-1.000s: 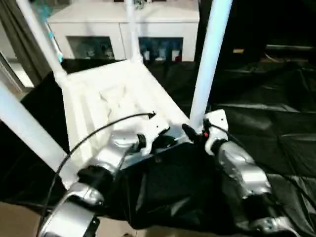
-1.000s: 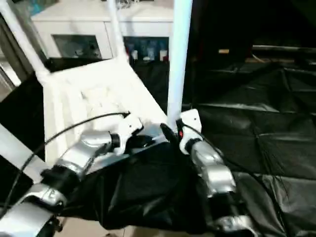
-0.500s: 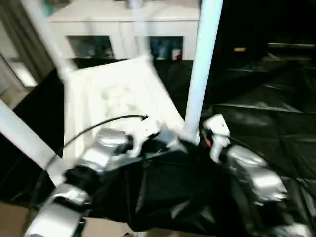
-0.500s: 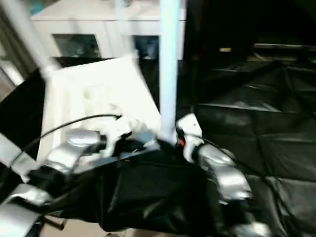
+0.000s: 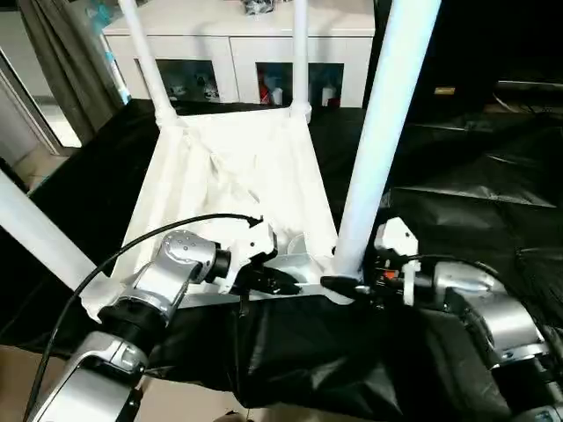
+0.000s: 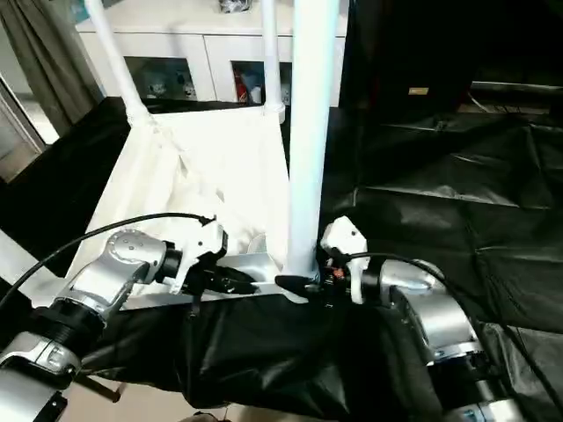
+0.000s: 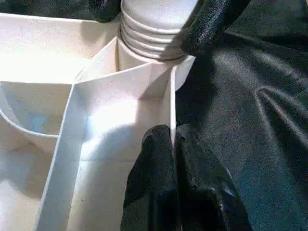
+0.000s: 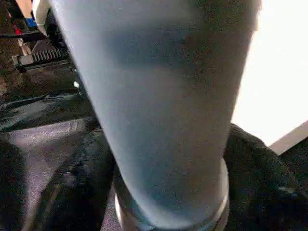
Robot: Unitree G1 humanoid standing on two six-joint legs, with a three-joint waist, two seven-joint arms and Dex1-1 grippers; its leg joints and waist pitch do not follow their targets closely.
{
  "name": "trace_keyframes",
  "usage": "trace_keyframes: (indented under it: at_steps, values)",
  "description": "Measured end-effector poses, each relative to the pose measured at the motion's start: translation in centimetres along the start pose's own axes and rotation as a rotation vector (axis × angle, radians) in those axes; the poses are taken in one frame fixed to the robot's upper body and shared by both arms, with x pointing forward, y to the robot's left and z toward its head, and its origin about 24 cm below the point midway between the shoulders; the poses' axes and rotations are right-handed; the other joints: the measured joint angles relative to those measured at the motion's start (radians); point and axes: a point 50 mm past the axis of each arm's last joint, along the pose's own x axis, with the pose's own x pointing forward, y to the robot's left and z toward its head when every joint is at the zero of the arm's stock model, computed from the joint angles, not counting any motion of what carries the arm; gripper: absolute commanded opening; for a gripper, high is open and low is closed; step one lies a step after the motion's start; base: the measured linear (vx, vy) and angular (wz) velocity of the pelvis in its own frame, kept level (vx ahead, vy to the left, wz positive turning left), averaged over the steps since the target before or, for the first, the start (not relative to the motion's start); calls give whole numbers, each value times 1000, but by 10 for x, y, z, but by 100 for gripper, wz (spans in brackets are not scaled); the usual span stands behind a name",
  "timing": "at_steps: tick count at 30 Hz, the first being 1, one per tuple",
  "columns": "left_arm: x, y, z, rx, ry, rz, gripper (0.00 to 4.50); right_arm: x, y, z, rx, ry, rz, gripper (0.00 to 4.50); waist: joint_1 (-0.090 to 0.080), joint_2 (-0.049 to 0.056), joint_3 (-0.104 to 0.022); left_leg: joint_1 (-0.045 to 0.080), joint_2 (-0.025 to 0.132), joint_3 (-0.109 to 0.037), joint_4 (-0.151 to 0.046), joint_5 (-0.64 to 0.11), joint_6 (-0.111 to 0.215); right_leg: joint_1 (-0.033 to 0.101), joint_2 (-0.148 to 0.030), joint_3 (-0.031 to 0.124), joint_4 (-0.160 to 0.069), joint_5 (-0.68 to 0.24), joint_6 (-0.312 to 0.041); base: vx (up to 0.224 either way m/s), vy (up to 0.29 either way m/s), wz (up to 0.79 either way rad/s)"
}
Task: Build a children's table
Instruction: Rotate leg to tighten
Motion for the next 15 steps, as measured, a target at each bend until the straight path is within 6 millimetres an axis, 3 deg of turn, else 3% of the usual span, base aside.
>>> trace_keyframes:
  at_steps: [8, 15]
  values:
    - [4, 2, 0, 1, -6, 57, 0, 10, 2, -5, 56, -42, -90, 270, -3, -1, 0, 1, 0, 0, 0, 0, 0, 1, 0, 1, 0, 0, 0, 0, 0, 0]
    - [32, 17, 12, -38, -40, 266, 0, 28, -16, -6, 162, -112, -496, 269, -27, -2, -2, 5, -1, 0, 0, 2, -1, 4, 0, 2, -1, 1, 1, 0, 0, 0]
